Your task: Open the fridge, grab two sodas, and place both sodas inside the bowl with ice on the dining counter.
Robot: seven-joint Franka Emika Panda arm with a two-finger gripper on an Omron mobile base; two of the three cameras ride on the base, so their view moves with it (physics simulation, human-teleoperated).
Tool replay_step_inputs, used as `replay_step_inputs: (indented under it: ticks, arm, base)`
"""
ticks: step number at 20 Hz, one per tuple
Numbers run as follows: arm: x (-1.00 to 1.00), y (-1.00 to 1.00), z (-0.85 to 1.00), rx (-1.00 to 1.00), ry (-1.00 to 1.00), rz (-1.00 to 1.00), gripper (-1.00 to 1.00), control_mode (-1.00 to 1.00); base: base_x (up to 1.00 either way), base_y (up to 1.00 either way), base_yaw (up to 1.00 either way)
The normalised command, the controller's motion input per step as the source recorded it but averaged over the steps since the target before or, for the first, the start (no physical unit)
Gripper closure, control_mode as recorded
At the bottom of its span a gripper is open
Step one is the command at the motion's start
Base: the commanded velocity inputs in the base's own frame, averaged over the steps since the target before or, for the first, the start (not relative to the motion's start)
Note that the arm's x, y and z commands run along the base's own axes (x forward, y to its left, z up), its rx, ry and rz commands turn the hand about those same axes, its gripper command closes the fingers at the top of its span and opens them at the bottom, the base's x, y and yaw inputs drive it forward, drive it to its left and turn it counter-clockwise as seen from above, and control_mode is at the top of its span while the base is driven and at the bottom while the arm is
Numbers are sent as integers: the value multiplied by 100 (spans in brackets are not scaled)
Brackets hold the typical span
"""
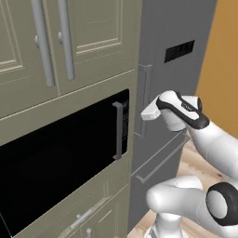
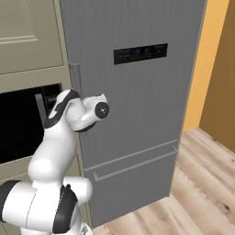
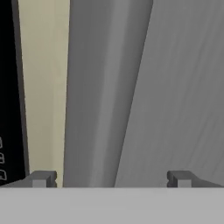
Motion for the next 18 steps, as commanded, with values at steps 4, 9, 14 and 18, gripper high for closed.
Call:
replay_step_inputs:
  ticks: [4,9,14,18]
  arm:
    - [48,18,0,10,-2,7,-100,-100]
    - [40,31,0,3,-1,3,-100,-100]
    - [17,17,0,0,5,0,100,-100]
    - [-5,0,0,0,0,0,100,-100]
  base:
    - [0,0,0]
    - [0,0,0]
    - [0,0,0]
    - [0,0,0]
